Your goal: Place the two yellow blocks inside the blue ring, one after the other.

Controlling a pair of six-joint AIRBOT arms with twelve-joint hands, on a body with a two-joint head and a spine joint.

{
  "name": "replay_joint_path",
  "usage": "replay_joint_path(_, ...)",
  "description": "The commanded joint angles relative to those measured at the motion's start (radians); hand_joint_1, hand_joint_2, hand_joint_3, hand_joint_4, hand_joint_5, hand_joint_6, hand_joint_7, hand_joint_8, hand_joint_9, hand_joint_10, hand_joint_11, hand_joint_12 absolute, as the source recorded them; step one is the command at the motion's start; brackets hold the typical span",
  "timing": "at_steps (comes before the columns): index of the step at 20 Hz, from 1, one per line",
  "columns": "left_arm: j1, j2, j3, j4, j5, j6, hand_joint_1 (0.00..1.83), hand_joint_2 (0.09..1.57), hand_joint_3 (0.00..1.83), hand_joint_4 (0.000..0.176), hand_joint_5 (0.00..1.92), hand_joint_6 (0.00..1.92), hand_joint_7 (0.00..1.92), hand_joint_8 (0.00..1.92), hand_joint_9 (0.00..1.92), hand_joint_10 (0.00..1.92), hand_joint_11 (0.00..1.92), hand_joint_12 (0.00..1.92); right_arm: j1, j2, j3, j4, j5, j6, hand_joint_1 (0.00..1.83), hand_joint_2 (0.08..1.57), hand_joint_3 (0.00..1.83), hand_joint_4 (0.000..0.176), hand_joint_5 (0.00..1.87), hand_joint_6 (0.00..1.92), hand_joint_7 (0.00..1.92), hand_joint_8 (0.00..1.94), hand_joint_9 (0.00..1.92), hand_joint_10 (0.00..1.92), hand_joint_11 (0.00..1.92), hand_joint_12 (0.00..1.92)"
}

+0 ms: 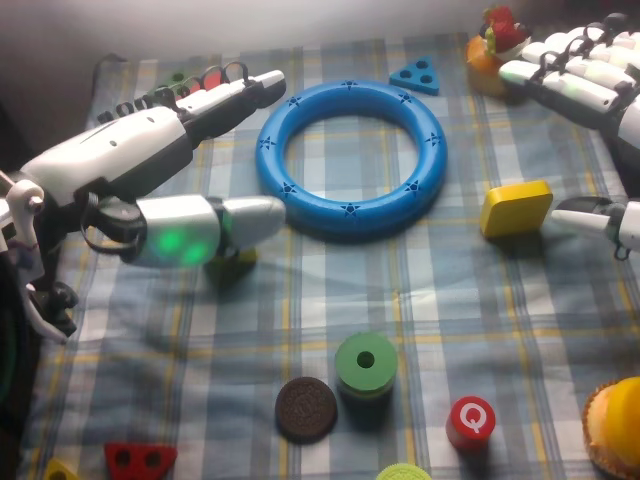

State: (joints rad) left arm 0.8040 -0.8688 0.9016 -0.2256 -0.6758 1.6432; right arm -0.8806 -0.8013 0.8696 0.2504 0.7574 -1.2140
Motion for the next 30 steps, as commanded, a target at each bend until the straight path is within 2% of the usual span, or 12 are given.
replay_joint_path(1,-0.002,-0.004,0.004,-0.007,-0.12,-0.005,0.67,1.16,0.0,0.064,0.0,0.0,0.0,0.0,0.0,0.0,0.0,0.0,0.005,0.0,0.003,-0.006,0.126,0.002,0.67,1.22,0.02,0.0,0.0,0.0,0.0,0.0,0.0,0.0,0.0,0.0)
replay_joint_path(2,0.005,-0.003,0.006,-0.017,-0.121,-0.005,0.74,1.12,0.0,0.078,0.0,0.0,0.0,0.0,0.0,0.0,0.0,0.0,0.005,0.0,0.003,-0.006,0.129,0.005,0.66,1.23,0.02,0.0,0.0,0.0,0.0,0.0,0.0,0.0,0.0,0.0)
replay_joint_path(10,0.025,-0.01,0.027,-0.141,-0.088,0.091,0.97,1.03,0.0,0.034,0.11,0.01,0.12,0.02,0.08,0.02,0.01,0.0,-0.005,0.01,-0.002,-0.005,0.16,0.029,0.6,1.24,0.01,0.0,0.0,0.0,0.0,0.0,0.0,0.0,0.0,0.0)
replay_joint_path(14,0.024,-0.038,0.052,-0.215,-0.054,0.168,1.09,1.07,0.0,0.0,0.35,0.02,0.38,0.03,0.28,0.04,0.0,0.77,-0.006,0.013,-0.003,-0.005,0.169,0.033,0.59,1.25,0.01,0.004,0.0,0.0,0.0,0.0,0.0,0.0,0.0,0.0)
replay_joint_path(19,0.019,-0.073,0.092,-0.254,-0.013,0.18,1.15,1.08,0.0,0.0,0.75,0.03,0.76,0.03,0.54,0.09,0.0,1.17,-0.006,0.014,-0.003,-0.003,0.174,0.035,0.64,1.25,0.0,0.017,0.0,0.0,0.0,0.0,0.0,0.0,0.0,0.0)
replay_joint_path(21,0.01,-0.089,0.104,-0.279,0.004,0.217,1.1,1.09,0.0,0.0,0.84,0.04,0.9,0.07,0.66,0.14,0.0,1.37,-0.007,0.014,-0.003,-0.003,0.175,0.036,0.62,1.25,0.0,0.005,0.0,0.0,0.0,0.0,0.0,0.0,0.0,0.0)
replay_joint_path(22,0.006,-0.096,0.108,-0.283,0.01,0.226,1.08,1.16,0.0,0.0,0.87,0.91,0.97,0.07,0.71,0.19,0.0,1.53,-0.008,0.014,-0.003,-0.003,0.175,0.037,0.62,1.25,0.0,0.0,0.0,0.0,0.0,0.0,0.0,0.0,0.0,0.0)
replay_joint_path(23,0.001,-0.102,0.113,-0.284,0.016,0.226,1.21,1.12,0.0,0.0,0.99,0.79,0.99,0.93,0.78,0.6,0.01,1.65,-0.008,0.014,-0.003,-0.002,0.175,0.037,0.63,1.25,0.0,0.005,0.0,0.0,0.0,0.0,0.0,0.0,0.0,0.0)
replay_joint_path(24,-0.005,-0.106,0.115,-0.282,0.015,0.226,1.23,1.12,0.0,0.0,1.01,0.77,0.97,1.16,0.75,0.89,0.0,1.72,-0.009,0.015,-0.003,-0.001,0.175,0.038,0.62,1.24,0.0,0.005,0.0,0.0,0.0,0.0,0.0,0.0,0.0,0.0)
replay_joint_path(26,-0.018,-0.108,0.115,-0.275,0.001,0.226,1.24,1.15,0.0,0.0,0.94,0.87,0.91,1.34,0.67,1.27,0.02,1.85,-0.01,0.016,-0.003,0.0,0.175,0.039,0.6,1.25,0.0,0.002,0.0,0.0,0.0,0.0,0.0,0.0,0.0,0.0)
replay_joint_path(28,-0.028,-0.103,0.106,-0.265,-0.03,0.226,1.24,1.17,0.0,0.0,0.91,0.86,0.88,1.41,0.64,1.35,0.03,1.8,-0.012,0.016,-0.003,0.001,0.178,0.04,0.6,1.25,0.0,0.002,0.0,0.0,0.0,0.0,0.0,0.0,0.0,0.0)
replay_joint_path(30,-0.035,-0.096,0.097,-0.256,-0.048,0.226,1.16,1.16,0.0,0.0,0.91,1.04,0.79,1.71,0.61,1.82,0.13,1.91,-0.012,0.016,-0.003,0.001,0.179,0.041,0.61,1.24,0.0,0.003,0.0,0.0,0.0,0.0,0.0,0.0,0.0,0.0)
